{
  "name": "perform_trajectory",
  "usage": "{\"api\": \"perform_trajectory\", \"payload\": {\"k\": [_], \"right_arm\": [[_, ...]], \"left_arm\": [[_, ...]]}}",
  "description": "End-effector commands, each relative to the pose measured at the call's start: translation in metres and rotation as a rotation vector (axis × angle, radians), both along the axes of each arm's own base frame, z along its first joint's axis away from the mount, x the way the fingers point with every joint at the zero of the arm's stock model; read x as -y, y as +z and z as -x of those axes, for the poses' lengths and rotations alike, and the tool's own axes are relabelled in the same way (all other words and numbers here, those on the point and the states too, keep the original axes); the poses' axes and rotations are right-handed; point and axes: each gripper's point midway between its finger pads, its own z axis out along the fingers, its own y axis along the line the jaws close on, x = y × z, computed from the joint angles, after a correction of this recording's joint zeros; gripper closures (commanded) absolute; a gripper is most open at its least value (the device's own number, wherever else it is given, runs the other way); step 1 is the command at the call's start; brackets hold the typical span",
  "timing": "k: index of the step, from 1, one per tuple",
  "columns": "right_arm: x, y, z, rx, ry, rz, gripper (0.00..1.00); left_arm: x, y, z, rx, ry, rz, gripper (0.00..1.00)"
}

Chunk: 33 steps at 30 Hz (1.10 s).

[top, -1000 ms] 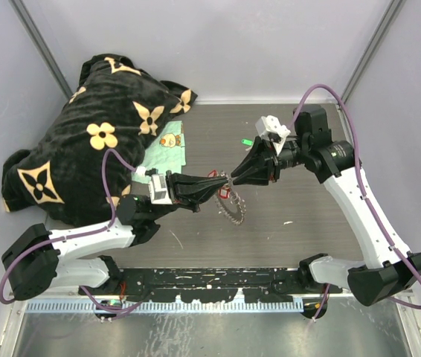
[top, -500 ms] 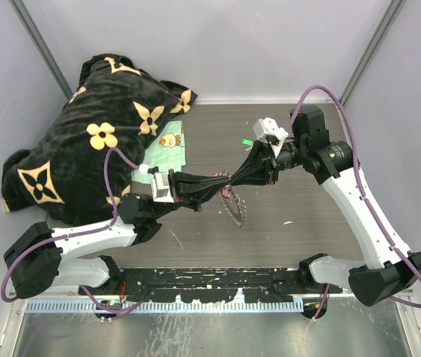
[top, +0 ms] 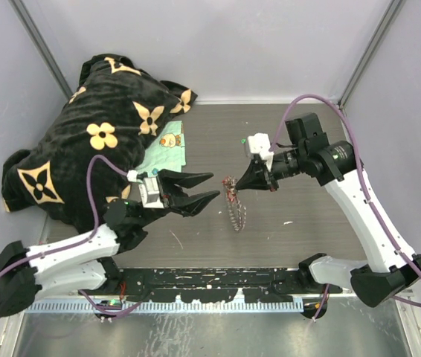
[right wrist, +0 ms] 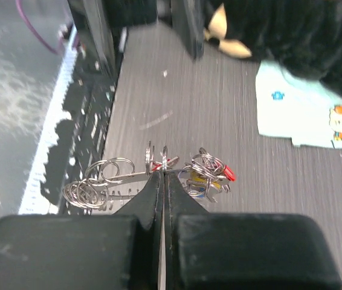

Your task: Remove the keys from the keyring

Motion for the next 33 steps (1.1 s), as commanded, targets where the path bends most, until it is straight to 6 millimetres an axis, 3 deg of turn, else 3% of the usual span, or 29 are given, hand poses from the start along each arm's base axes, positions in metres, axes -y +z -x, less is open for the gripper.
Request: {"api": "perform_trajectory", "payload": {"k": [1,5,13,20,25,33], "right_arm": [[0.019,-0.019,0.001,0.217,-0.016,0.227,0.99],[0.026,-0.039,0.001,0.324,0.018,0.383,0.99],[0.032,-0.038,0.000,0.437,0.090,0.458,0.99],[0.031,-0.043,0.012,0.440,0.166,0.439,0.99],[0.029,-0.043,0.018,0.434,0.190,0.416,0.99],[0.027,-0.044,0.022,0.420,0.203,0.400,0.99]], "left_arm": [[-0.004,-0.037,0.005,-0.025,0.020,-0.225,0.50],[-0.003,-0.079,0.014,-0.027,-0.007,-0.361,0.51],[0.029,-0.114,0.015,0.020,0.023,-0.418,0.58],[0.053,-0.125,0.018,-0.021,-0.024,-0.366,0.57],[0.059,-0.137,0.011,-0.068,0.005,-0.351,0.56],[0.066,-0.134,0.011,-0.106,-0.018,-0.296,0.55]]}}
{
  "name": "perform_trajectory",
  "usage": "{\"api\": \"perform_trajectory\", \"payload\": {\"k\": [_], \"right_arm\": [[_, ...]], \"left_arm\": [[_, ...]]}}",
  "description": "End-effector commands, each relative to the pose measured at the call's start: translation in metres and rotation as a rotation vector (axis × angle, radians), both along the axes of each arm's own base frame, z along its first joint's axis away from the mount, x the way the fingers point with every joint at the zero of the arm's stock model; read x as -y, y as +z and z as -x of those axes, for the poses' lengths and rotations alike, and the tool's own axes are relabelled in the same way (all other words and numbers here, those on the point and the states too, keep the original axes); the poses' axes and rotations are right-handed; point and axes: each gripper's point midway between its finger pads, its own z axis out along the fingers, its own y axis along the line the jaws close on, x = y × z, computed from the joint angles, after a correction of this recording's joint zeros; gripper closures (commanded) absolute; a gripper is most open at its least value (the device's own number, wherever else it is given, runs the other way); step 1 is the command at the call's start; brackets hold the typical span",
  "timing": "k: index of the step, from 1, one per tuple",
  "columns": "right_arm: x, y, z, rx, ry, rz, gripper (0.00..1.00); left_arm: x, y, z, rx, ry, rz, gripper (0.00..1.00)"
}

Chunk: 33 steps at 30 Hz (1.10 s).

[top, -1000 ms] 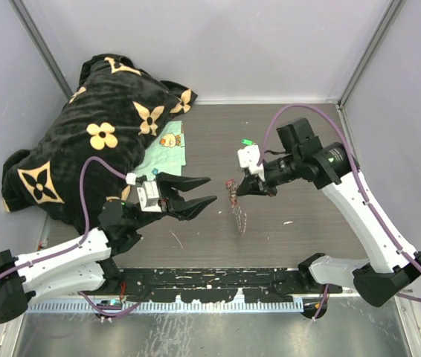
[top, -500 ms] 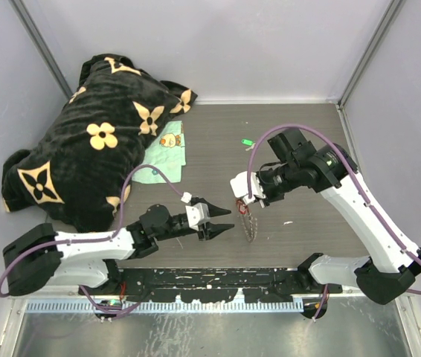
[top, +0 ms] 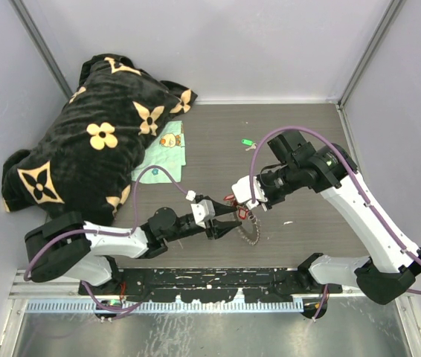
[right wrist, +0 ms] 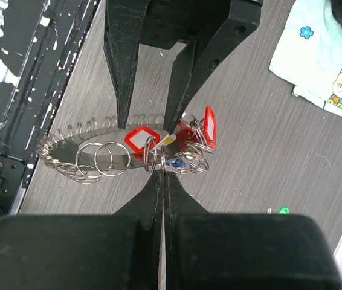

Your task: Remove the keys from the keyring

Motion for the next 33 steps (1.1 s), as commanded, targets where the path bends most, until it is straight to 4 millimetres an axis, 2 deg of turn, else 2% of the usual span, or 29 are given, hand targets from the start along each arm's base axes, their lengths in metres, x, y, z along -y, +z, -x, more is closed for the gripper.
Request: {"api": "perform_trajectory", "payload": {"k": [1,14,25,29,33], "right_arm": [[-0.008,0.013,0.006,0.026,0.045,-0.066,0.99],[-0.008,0.013,0.012,0.016,0.055,-0.084,0.99],[-0.006,0.008,0.015,0.009,0.054,-0.082,0.99],[-0.005,0.006,0.014,0.012,0.050,-0.077,0.99],[-0.003,0.006,0.013,0.020,0.040,-0.071,0.99]], "left_arm": [[0.002,0.035,0.000,0.022,0.008,0.143,0.56],[0.013,0.044,0.001,-0.022,-0.010,0.201,0.58],[0.016,0.052,0.002,-0.057,-0.023,0.240,0.69],[0.016,0.054,0.005,-0.066,-0.036,0.246,0.78],[0.011,0.054,0.007,-0.072,-0.036,0.247,0.91]]}}
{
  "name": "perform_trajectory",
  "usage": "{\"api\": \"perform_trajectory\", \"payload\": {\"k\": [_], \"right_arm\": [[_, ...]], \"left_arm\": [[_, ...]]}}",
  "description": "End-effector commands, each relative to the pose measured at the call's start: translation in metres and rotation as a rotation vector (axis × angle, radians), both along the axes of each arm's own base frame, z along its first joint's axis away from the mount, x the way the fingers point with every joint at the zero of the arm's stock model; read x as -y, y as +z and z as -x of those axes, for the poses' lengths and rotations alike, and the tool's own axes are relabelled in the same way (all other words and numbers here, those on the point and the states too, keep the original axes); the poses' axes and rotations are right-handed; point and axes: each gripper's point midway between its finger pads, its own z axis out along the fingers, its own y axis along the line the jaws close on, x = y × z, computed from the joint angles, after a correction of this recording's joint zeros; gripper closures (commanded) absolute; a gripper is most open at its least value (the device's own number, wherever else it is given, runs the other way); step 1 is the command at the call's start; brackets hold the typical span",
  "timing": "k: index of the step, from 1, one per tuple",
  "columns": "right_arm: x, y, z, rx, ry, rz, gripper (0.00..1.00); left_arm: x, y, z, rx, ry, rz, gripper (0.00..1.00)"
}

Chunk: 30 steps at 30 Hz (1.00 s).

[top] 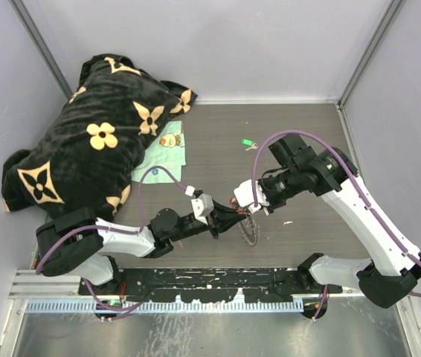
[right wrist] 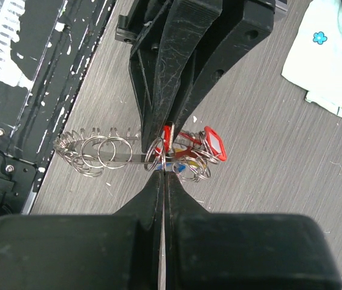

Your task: Remove the keys from the keyring

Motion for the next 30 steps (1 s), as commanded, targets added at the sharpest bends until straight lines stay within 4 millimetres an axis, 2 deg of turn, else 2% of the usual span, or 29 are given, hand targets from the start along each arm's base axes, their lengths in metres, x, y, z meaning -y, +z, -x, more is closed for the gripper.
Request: {"api": "perform_trajectory", "payload": {"k": [1,8,9,16,18,19,23,30], "right_arm": [[-0.005,0.013,0.001,0.055,0.019,-0.057,0.99],[-0.001,0.002,0.000,0.038,-0.001,-0.025,0.99],[-0.001,0.000,0.001,0.030,0.002,-0.023,0.99],[-0.003,-0.011,0.003,-0.013,0.003,-0.016,0.99],[-0.004,-0.012,0.004,-0.019,0.003,-0.024,0.99],[-0.005,-0.012,0.006,-0.025,0.006,-0.031,0.99],[-0.009,-0.013,0.011,-0.054,0.016,-0.058,0.99],[-0.016,-0.013,0.019,-0.107,0.035,-0.096,0.99]], "left_arm": [[-0.006,0.035,0.004,0.030,0.000,0.103,0.94],[-0.020,0.027,0.008,0.010,0.011,0.007,0.97],[-0.024,0.033,0.010,0.019,0.012,-0.002,0.98],[-0.035,0.029,0.016,0.062,-0.007,-0.220,1.00],[-0.039,0.029,0.017,0.071,-0.009,-0.284,1.00],[-0.041,0.021,0.017,0.065,-0.011,-0.336,1.00],[-0.045,0.023,0.015,0.083,-0.006,-0.419,1.00],[-0.049,0.026,0.015,0.125,-0.019,-0.549,0.90]]}}
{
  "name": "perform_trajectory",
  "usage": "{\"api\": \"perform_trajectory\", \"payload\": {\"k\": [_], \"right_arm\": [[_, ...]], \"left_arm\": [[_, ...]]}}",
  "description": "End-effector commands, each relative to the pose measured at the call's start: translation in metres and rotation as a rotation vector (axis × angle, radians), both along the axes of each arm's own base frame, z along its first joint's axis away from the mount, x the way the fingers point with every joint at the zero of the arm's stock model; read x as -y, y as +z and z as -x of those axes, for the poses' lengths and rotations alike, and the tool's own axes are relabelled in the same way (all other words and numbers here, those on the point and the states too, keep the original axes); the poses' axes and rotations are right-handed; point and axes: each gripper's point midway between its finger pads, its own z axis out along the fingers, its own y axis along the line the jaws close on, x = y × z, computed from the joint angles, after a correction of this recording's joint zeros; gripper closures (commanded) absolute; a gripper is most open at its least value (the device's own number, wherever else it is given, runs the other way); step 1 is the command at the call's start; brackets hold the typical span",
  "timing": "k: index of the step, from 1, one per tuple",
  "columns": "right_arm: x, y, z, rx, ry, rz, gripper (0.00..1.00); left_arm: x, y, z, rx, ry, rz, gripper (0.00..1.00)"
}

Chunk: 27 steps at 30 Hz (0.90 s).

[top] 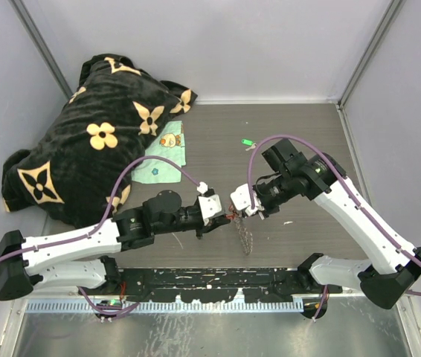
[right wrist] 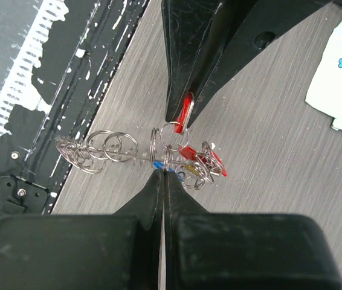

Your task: Remove the keys from the keyring

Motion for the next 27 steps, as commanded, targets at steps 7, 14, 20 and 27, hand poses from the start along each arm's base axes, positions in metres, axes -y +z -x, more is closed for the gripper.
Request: {"api": "perform_trajectory", "payload": {"k": [7,14,20,27], "right_arm": [[-0.008,0.012,0.013,-0.051,0.011,-0.091,0.99],[-0.014,0.014,0.017,-0.087,0.023,-0.129,0.99],[-0.013,0.014,0.019,-0.074,0.017,-0.143,0.99],[-0.015,0.019,0.014,-0.084,-0.016,-0.173,0.99]], "left_arm": [[-0.010,0.025,0.005,0.105,-0.049,-0.101,0.92],[-0.001,0.034,0.008,0.106,-0.082,-0.076,1.00],[-0.003,0.045,0.000,0.110,-0.014,-0.045,1.00],[0.007,0.042,0.008,0.070,0.000,-0.053,1.00]]}}
